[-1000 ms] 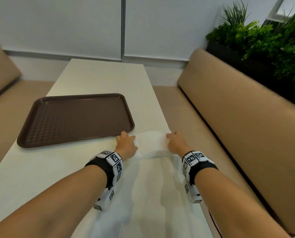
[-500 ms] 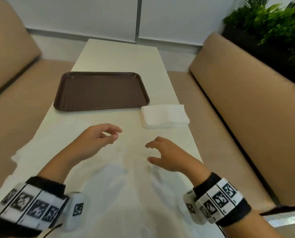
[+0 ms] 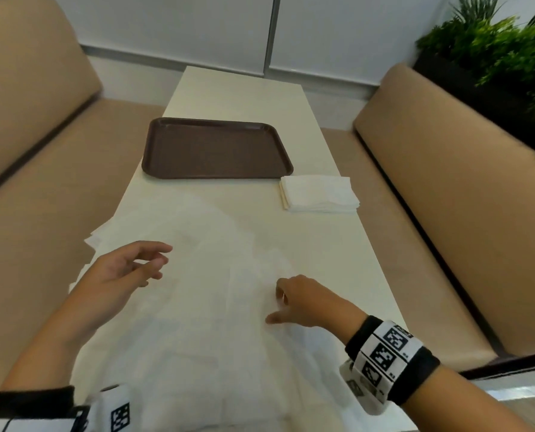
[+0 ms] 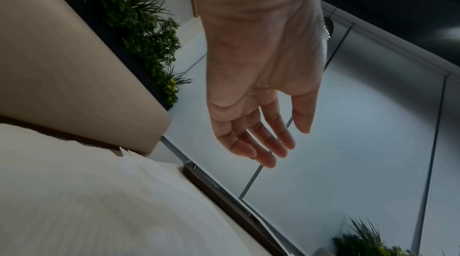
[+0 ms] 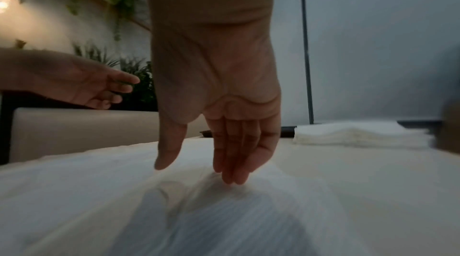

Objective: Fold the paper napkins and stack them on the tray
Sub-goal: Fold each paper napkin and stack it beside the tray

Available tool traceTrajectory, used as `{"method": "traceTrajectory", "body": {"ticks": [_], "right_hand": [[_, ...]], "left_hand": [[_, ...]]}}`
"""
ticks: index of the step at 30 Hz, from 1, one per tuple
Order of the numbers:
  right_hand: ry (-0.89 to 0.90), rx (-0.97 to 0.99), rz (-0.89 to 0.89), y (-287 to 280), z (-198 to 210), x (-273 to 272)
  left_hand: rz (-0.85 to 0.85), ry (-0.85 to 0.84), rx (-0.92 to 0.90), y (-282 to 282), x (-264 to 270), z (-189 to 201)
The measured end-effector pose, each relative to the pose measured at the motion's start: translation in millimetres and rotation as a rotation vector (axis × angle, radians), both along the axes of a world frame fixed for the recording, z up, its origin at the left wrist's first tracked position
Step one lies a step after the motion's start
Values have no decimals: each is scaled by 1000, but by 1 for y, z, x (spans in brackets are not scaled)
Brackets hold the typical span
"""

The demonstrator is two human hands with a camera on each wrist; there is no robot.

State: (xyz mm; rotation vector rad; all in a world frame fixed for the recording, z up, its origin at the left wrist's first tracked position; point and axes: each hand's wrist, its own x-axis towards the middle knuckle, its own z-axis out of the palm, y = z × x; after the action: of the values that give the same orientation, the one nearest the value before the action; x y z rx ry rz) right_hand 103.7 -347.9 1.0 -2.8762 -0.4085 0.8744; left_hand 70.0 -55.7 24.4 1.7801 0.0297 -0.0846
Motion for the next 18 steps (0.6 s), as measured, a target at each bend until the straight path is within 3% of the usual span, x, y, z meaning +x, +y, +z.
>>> {"method": "traceTrajectory", "body": {"ticks": [8, 18], "right_hand": [[-12, 127, -173, 15, -16, -9], [-37, 334, -185, 14, 9, -3]], "left_hand": [[25, -35, -35, 11, -8, 4], [-1, -42, -40, 8, -4, 5]]}}
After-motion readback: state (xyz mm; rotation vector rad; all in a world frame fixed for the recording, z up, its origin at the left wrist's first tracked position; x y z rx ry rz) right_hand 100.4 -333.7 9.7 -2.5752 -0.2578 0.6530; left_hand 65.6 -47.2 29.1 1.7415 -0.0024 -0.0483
